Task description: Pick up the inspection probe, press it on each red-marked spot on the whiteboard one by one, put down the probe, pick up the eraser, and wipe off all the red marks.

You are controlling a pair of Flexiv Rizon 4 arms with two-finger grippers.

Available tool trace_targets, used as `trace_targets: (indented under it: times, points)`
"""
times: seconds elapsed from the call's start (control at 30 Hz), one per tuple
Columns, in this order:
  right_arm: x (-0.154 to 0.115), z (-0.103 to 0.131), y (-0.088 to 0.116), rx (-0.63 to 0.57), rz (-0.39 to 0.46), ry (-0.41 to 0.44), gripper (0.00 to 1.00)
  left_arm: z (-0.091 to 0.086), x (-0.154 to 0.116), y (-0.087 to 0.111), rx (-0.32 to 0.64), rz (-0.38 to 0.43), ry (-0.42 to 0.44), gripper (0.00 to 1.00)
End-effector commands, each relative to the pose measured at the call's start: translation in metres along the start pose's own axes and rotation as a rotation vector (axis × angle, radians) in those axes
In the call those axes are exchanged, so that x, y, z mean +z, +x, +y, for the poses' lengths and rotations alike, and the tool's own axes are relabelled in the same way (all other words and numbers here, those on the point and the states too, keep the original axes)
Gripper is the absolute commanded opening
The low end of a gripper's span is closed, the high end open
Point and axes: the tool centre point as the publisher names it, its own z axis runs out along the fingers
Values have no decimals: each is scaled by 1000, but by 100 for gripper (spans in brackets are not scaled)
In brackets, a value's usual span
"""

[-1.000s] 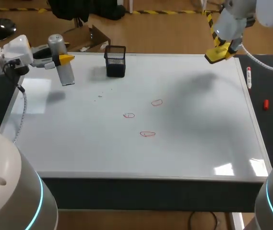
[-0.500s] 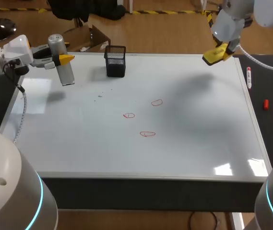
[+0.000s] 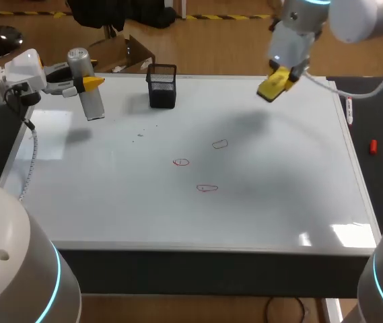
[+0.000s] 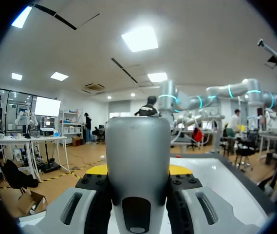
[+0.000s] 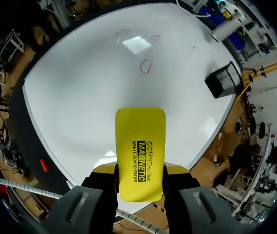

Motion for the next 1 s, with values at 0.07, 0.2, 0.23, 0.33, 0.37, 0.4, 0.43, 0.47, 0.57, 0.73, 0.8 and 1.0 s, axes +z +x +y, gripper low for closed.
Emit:
trace_targets:
  times: [0.07, 0.2, 0.23, 0.33, 0.37, 0.4, 0.43, 0.47, 0.57, 0.73, 0.8, 1.0]
  points:
    - [6, 52, -13, -92, 3, 12, 0, -2, 0, 2, 2, -5, -1, 0]
    - [11, 90, -25, -172, 2, 1, 0, -2, 0, 2, 2, -5, -1, 0]
    - [12, 99, -27, -187, 0, -4, 0, -2, 0, 2, 2, -5, -1, 0]
    - [13, 128, -36, -243, -5, -6, 0, -2, 0, 2, 2, -5, -1, 0]
    - [13, 136, -38, -255, -11, -12, 0, -2, 0, 2, 2, -5, -1, 0]
    - [15, 146, -40, -276, -9, -18, 0, -2, 0, 2, 2, -5, -1, 0]
    - [17, 153, -41, -294, 1, -11, 0, -2, 0, 2, 2, -5, -1, 0]
    - [19, 160, -43, -303, -2, -19, 0, -2, 0, 2, 2, -5, -1, 0]
    - [27, 180, -45, -330, 10, -33, 0, -2, 0, 2, 2, -5, -1, 0]
    - [42, 215, -49, -370, 32, -85, 0, -2, 0, 2, 2, -5, -1, 0]
    - [48, 229, -49, -381, 37, -108, 0, -2, 0, 2, 2, -5, -1, 0]
    - [60, 259, -50, -423, 70, -112, 0, -2, 0, 2, 2, -5, -1, 0]
